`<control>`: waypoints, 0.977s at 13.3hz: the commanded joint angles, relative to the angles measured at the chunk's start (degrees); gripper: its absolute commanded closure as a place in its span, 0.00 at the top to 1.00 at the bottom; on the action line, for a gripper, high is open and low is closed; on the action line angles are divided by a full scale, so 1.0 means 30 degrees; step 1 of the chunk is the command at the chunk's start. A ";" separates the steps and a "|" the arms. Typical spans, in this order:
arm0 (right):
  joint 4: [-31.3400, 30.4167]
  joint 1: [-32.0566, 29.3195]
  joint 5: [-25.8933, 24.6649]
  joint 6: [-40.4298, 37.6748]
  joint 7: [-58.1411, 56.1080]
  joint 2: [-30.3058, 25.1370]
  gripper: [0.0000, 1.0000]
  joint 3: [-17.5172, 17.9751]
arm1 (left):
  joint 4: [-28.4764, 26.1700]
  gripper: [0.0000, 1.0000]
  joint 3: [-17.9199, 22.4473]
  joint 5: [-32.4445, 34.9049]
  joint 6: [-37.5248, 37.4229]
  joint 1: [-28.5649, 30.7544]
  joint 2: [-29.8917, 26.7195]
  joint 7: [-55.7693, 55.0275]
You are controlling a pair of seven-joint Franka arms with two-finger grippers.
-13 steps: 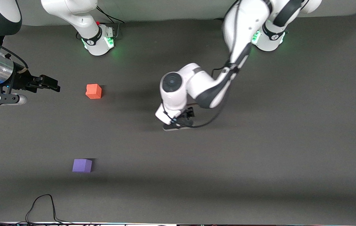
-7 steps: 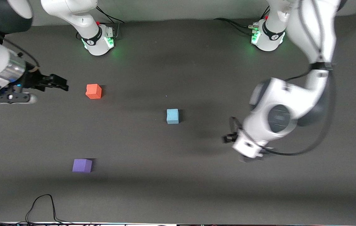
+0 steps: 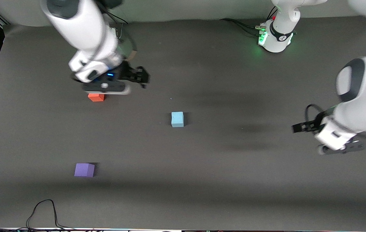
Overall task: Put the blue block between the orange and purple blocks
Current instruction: 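Reach the right gripper to the blue block and close on it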
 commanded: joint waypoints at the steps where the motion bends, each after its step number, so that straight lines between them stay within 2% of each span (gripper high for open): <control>1: 0.3666 0.1254 0.0437 -0.0509 0.1787 0.3153 1.00 -0.0257 | -0.1148 1.00 -0.0090 0.0232 -0.0936 0.0954 -0.2167 0.2266; 3: 0.3231 0.1373 0.0438 0.0511 0.1442 0.3420 1.00 -0.0228 | -0.1498 1.00 -0.0060 0.0232 -0.1350 0.1307 -0.3162 0.3353; 5: 0.1334 0.2161 0.0292 0.2671 0.1410 0.3421 1.00 -0.0227 | -0.2083 1.00 -0.0059 0.0232 -0.1380 0.1425 -0.4101 0.3414; 7: -0.2116 0.2456 0.0262 0.5599 -0.0218 0.3043 1.00 -0.0227 | -0.2668 1.00 -0.0059 0.0232 -0.1613 0.1426 -0.4921 0.3415; 10: -0.5957 0.2663 0.0145 0.9379 -0.0904 0.2981 1.00 -0.0286 | -0.2936 1.00 -0.0059 0.0087 -0.1555 0.1426 -0.5422 0.3444; 11: -0.7392 0.2692 -0.0145 1.0786 -0.1282 0.2952 1.00 -0.0315 | -0.2820 1.00 0.0434 0.0028 -0.1613 0.1078 -0.5452 0.3473; 13: -0.9041 0.2663 -0.0528 1.2726 -0.1636 0.3213 1.00 -0.0315 | -0.2644 1.00 0.2828 -0.0031 -0.1643 -0.1461 -0.5453 0.3532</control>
